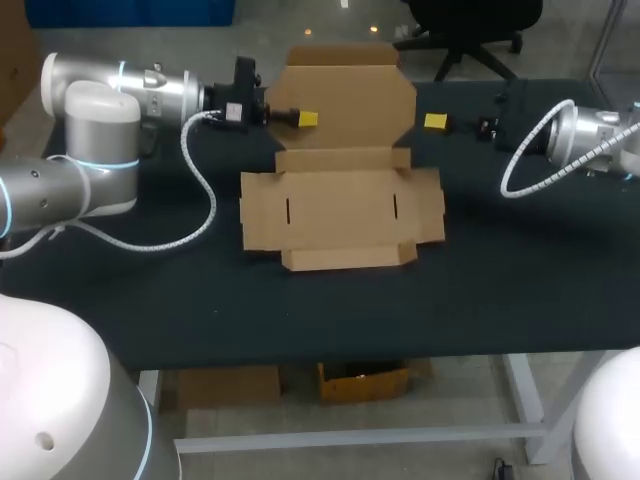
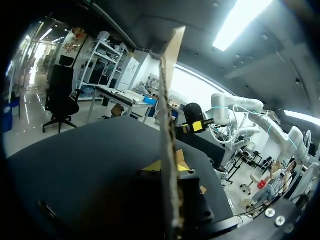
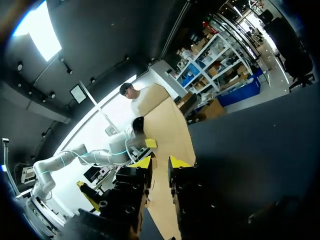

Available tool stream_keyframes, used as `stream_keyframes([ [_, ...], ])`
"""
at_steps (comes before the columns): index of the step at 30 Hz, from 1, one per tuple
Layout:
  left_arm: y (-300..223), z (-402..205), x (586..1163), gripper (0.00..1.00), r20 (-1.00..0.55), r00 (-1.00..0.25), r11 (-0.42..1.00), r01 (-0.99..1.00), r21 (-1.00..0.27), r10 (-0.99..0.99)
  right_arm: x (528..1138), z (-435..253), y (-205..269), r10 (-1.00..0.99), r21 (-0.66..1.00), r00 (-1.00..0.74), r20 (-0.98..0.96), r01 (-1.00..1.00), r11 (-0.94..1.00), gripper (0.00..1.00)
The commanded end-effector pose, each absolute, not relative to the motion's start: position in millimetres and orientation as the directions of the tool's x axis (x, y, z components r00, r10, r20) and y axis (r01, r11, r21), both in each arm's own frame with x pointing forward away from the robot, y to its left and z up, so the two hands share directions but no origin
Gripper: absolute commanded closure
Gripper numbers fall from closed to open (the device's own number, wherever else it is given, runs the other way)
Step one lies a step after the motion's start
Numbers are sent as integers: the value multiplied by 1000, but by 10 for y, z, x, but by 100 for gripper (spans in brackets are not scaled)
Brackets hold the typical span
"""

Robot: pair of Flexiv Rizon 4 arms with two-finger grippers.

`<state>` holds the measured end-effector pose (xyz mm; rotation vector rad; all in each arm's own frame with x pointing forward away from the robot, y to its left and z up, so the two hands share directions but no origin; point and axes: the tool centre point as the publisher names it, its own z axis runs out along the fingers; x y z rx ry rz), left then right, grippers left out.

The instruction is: Assemble the packaging by folding the flat box into shape, placing the metal phone stand inside, and closing the box properly

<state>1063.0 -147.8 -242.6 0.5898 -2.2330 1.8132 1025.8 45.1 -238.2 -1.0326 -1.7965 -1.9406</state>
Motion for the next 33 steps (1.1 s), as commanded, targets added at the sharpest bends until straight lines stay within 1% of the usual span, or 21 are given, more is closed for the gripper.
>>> stream_keyframes([
  [1,-1475,-2392,10701,100,387,-907,163,-413,-896,-166,10142,-2309,394,307,741,-679,666,649,-172,100],
  [20,-1508,-2264,10775,100,305,-944,154,-322,-934,-127,9826,-2213,228,395,763,-674,625,633,-128,100],
  [33,-1487,-2223,10776,100,263,-960,114,-274,-955,-98,9433,-2230,91,479,808,-703,525,590,-20,100],
])
